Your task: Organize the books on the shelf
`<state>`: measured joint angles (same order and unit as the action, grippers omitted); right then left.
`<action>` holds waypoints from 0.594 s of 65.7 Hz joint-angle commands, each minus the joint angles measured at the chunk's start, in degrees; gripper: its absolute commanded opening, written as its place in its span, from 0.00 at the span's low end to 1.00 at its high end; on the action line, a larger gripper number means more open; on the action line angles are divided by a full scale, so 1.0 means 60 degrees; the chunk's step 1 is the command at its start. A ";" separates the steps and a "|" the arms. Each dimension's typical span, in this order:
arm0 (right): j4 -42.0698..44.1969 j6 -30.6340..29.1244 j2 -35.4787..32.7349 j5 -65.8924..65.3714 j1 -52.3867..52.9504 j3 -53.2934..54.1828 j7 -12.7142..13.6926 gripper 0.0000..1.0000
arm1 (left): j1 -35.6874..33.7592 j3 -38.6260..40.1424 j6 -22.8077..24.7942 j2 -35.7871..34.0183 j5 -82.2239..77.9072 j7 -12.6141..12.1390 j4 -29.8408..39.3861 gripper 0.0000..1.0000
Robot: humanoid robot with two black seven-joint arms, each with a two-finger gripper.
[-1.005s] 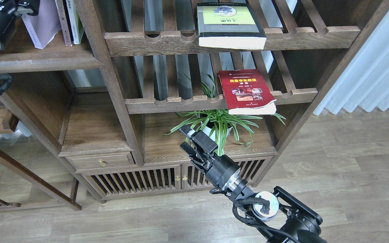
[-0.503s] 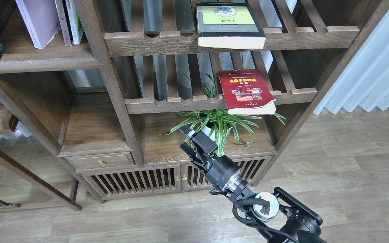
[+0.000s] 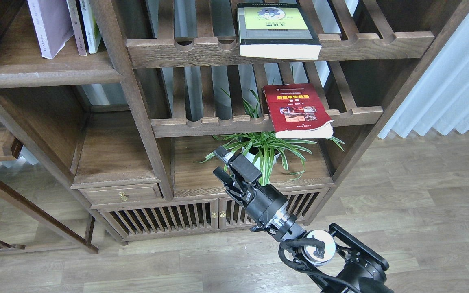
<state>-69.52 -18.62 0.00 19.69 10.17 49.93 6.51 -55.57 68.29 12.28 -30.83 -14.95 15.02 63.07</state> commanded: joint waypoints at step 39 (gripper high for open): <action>-0.0162 -0.0515 0.0000 0.0014 0.0018 0.0130 0.0000 0.98 | 0.2639 0.1436 0.2620 0.0187 0.1057 -0.0144 0.1338 1.00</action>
<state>-70.48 -21.71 0.00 19.86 10.19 50.72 6.50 -42.92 75.79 28.00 -30.70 -8.67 14.05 69.35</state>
